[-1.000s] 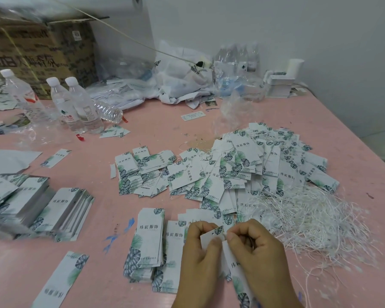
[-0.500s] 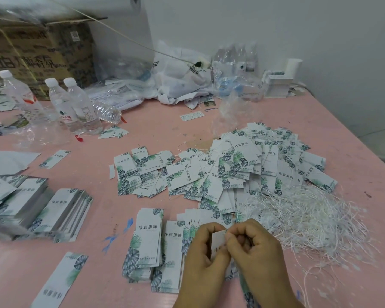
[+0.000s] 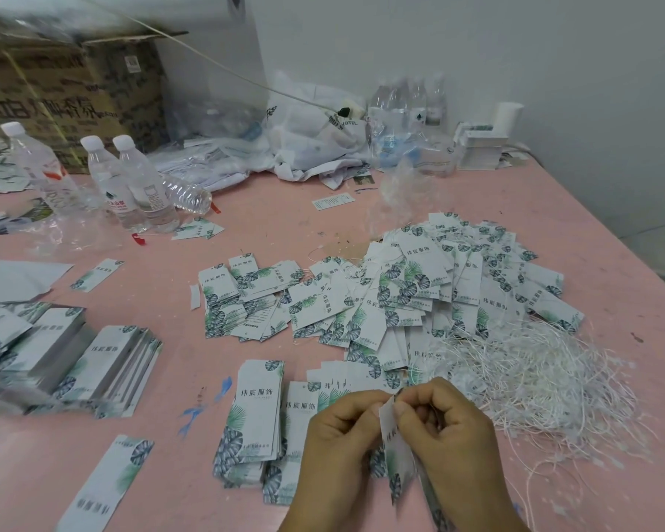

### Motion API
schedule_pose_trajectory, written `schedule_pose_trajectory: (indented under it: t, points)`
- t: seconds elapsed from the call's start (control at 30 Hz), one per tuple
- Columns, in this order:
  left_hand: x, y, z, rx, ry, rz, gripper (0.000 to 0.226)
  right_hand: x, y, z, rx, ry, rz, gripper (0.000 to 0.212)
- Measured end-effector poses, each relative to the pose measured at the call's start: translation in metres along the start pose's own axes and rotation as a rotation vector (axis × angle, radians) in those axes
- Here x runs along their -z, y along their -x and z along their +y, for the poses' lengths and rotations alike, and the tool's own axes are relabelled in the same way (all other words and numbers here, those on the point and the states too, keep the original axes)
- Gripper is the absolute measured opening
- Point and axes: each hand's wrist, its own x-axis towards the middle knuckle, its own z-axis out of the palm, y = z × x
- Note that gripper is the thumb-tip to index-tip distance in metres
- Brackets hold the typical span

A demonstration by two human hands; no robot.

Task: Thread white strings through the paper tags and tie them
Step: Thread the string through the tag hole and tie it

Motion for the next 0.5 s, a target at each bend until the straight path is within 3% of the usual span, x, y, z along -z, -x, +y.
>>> schedule_pose_trajectory:
  t: [0.2,0.33,0.5]
  points:
    - [-0.001,0.005,-0.002,-0.082,-0.136,0.07,0.031,-0.003,0.002,-0.003,-0.029,-0.018,-0.044,0.029]
    - [-0.002,0.005,0.007,-0.107,-0.159,0.128,0.018,0.007,-0.004,-0.001,-0.157,-0.193,-0.073,0.02]
    - [-0.004,0.004,0.017,-0.055,0.034,0.185,0.027,0.027,-0.016,0.01,-0.247,-0.42,-0.03,0.028]
